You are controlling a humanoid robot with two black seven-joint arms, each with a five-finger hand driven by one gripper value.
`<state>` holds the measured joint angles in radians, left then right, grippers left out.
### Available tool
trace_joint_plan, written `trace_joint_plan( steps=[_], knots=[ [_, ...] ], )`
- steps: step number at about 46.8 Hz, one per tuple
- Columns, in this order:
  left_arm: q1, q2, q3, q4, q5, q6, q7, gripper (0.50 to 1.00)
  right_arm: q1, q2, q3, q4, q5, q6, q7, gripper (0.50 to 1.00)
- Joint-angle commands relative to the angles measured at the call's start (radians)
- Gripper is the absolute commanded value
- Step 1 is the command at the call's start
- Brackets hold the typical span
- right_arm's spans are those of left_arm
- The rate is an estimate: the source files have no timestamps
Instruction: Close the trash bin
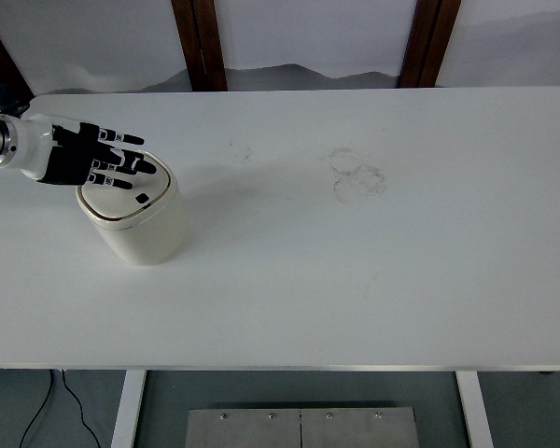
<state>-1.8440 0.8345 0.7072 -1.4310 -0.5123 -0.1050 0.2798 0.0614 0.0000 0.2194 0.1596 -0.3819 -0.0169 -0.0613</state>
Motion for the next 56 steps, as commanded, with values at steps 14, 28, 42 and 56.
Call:
trace_joint_plan(
  steps=[14, 28, 42, 56],
  knots=[
    [-0.035, 0.0, 0.003, -0.009, 0.001, -0.001, 0.015, 1.0, 0.0, 0.0, 0.0, 0.0, 0.0, 0.0, 0.0, 0.995],
    [-0.043, -0.008, 0.054, -0.011, 0.001, -0.001, 0.024, 1.0, 0.0, 0.0, 0.0, 0.0, 0.0, 0.0, 0.0, 0.995],
    [-0.043, -0.011, 0.055, -0.009, 0.001, -0.001, 0.024, 1.0, 0.0, 0.0, 0.0, 0.0, 0.0, 0.0, 0.0, 0.995],
    [-0.035, -0.009, 0.061, -0.009, 0.001, -0.001, 0.024, 1.0, 0.0, 0.0, 0.0, 0.0, 0.0, 0.0, 0.0, 0.995]
  ],
)
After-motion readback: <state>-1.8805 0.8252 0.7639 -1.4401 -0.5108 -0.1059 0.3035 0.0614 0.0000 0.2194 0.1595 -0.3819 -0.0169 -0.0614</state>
